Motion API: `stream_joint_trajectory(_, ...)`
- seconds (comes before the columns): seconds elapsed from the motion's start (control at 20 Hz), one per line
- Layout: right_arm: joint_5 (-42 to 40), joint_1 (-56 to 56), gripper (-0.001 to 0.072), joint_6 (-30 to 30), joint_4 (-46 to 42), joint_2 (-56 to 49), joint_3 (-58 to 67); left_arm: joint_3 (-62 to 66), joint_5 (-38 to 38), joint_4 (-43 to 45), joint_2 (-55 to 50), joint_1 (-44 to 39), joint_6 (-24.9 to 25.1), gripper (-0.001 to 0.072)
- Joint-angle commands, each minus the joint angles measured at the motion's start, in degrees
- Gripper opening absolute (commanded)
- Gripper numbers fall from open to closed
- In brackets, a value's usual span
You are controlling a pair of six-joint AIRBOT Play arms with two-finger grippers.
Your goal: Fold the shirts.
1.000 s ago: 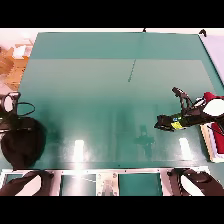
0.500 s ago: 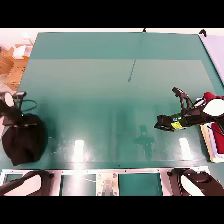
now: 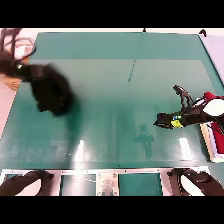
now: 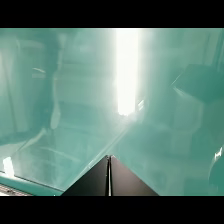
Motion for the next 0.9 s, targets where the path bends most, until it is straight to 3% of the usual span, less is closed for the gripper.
stream_joint_trajectory(0.0,-0.4,0.0,0.0018,0.0,0.0,0.0,0.1,5.0,6.8,-7.0,-0.8,-12.0,-2.7,0.0023)
stream_joint_trajectory(0.35,-0.1,-6.5,0.0017,0.0,-0.1,0.0,6.0,5.0,10.6,-10.6,-18.4,-25.3,-3.7,0.0026)
stream_joint_trajectory(0.4,-0.1,-7.6,0.0018,0.0,-0.1,0.0,6.6,5.0,10.5,-11.6,-20.7,-25.6,-3.7,0.0082)
stream_joint_trajectory(0.45,-0.1,-8.5,0.0019,0.0,-0.1,0.0,7.0,5.0,10.0,-12.4,-22.3,-25.6,-3.7,0.0483)
stream_joint_trajectory(0.5,-0.1,-9.4,0.0035,0.0,-0.1,0.0,7.1,5.0,9.5,-12.3,-23.1,-25.5,-3.9,0.072)
stream_joint_trajectory(0.55,-0.1,-10.1,0.0091,0.0,-0.1,0.0,7.1,5.1,8.7,-12.3,-23.0,-24.9,-3.7,0.0716)
stream_joint_trajectory(0.65,-0.1,-11.4,0.0112,-0.2,-0.1,0.0,7.1,7.8,3.3,-11.8,-22.8,-21.8,-2.6,0.0716)
stream_joint_trajectory(0.7,-0.1,-12.1,0.0193,-0.5,-0.2,0.0,7.1,9.6,-0.6,-11.1,-22.1,-19.4,-1.9,0.0716)
stream_joint_trajectory(0.85,-0.2,-14.2,0.024,-2.1,-0.1,-0.6,7.1,12.1,-7.4,-7.0,-18.3,-10.7,-1.7,0.0715)
